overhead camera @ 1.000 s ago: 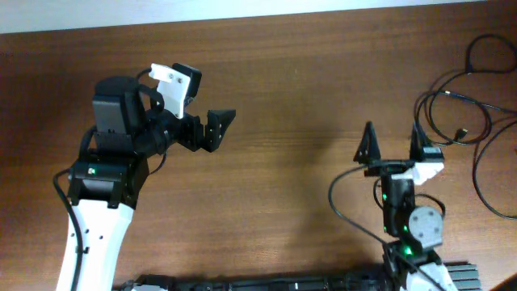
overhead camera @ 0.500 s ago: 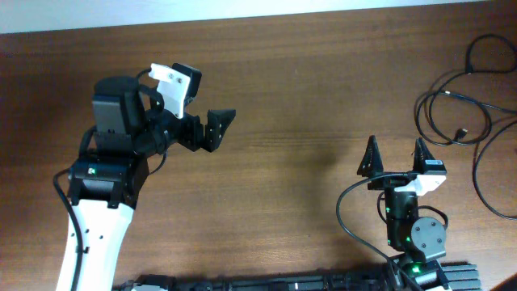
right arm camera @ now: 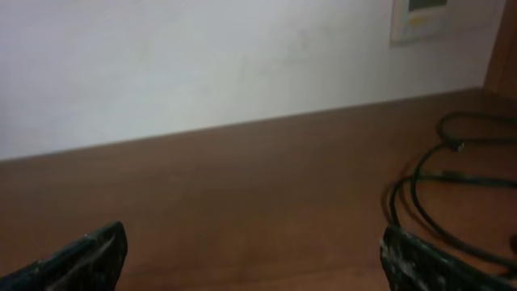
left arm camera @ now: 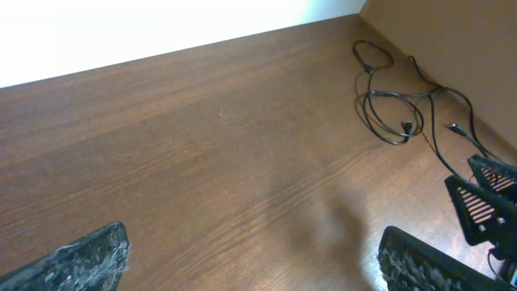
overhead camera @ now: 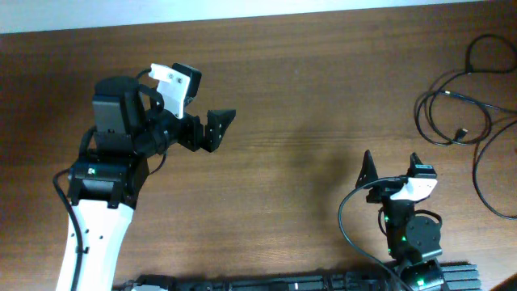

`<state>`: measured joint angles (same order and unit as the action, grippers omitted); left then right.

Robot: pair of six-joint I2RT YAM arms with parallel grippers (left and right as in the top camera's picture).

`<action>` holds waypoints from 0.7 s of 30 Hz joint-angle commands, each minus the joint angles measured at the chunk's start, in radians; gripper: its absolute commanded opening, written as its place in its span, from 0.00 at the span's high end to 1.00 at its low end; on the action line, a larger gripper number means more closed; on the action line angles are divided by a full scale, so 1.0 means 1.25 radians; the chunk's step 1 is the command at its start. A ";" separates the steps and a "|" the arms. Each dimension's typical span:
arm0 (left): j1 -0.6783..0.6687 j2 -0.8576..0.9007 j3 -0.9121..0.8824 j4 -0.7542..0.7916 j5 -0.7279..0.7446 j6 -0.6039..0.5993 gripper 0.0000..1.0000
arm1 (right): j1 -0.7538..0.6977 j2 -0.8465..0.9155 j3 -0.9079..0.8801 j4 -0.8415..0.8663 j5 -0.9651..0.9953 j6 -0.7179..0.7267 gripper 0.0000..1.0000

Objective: Untangle cables

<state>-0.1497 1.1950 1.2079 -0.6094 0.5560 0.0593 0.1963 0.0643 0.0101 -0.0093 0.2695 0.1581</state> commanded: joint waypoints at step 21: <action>0.002 -0.004 0.002 0.001 -0.003 -0.005 0.01 | -0.153 -0.049 -0.004 -0.045 -0.275 -0.121 0.01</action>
<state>-0.1493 1.1950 1.2079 -0.6098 0.5560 0.0593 0.0208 0.0158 0.0101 -0.0547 0.0231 0.0784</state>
